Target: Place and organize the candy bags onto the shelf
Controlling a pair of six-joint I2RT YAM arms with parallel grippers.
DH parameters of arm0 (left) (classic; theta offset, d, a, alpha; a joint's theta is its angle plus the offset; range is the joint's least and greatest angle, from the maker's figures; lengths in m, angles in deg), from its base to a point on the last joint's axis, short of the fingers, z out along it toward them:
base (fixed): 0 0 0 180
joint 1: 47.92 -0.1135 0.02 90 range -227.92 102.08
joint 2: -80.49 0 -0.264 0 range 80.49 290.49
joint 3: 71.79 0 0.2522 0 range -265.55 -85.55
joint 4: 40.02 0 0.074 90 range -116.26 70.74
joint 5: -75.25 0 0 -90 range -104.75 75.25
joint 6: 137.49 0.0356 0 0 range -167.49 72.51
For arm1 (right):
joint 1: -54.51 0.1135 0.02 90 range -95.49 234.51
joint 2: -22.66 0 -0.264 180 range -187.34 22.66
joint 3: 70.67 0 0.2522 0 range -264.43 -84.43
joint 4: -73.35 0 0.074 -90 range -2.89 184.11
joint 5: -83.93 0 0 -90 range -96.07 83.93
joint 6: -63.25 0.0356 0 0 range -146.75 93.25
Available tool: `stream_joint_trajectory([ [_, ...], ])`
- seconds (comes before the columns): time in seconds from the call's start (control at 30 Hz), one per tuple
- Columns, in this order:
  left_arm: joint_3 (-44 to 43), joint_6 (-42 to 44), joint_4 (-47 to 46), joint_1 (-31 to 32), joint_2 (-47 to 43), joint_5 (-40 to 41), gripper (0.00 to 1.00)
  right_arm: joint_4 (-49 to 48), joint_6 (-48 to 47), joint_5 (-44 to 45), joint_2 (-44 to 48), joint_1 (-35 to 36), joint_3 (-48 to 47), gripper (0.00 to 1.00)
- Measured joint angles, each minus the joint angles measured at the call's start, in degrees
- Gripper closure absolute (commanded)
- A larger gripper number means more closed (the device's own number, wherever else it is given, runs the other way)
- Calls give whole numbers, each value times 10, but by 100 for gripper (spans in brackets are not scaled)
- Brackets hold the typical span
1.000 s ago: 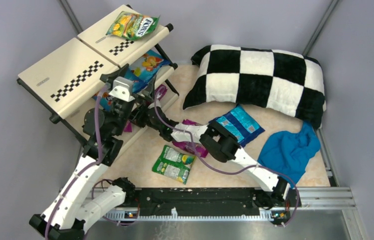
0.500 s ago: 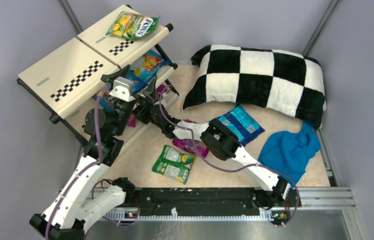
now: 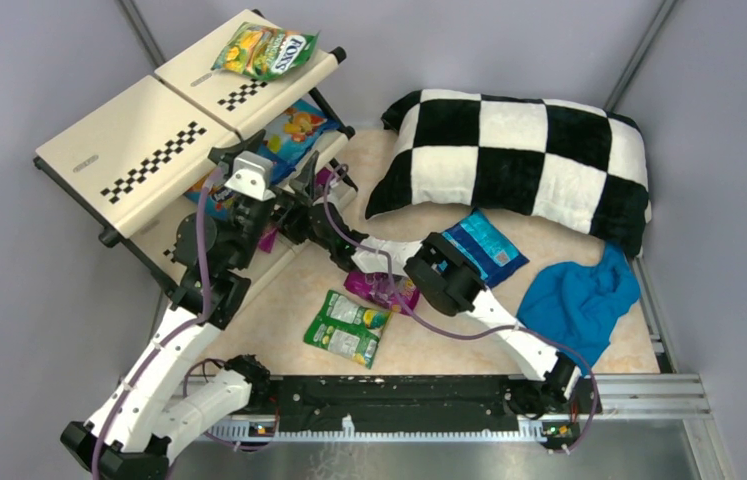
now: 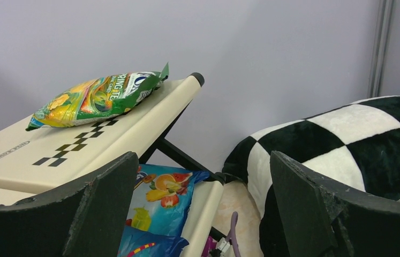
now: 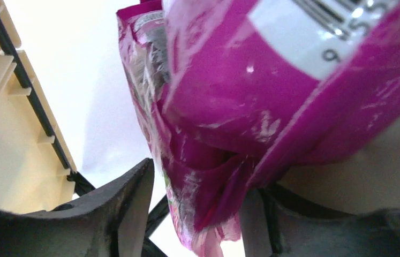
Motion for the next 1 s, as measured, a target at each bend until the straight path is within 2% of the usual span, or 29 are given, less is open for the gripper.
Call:
stream_joint_trajectory([
  [0.2, 1, 0, -1, 9, 0, 1, 2, 8, -47, -10, 68, -5, 77, 44],
  [0.4, 1, 0, -2, 11, 0, 2, 2, 12, -78, -24, 99, -9, 110, 67],
  [0.5, 2, 0, -3, 12, 0, 3, 2, 13, -82, -32, 99, -13, 113, 83],
  [0.67, 4, 0, -4, 16, 0, 4, 2, 15, -80, -41, 99, -21, 114, 98],
  [1.0, 4, 0, -4, 19, 0, 4, 2, -6, -68, -85, 115, -38, 174, 98],
])
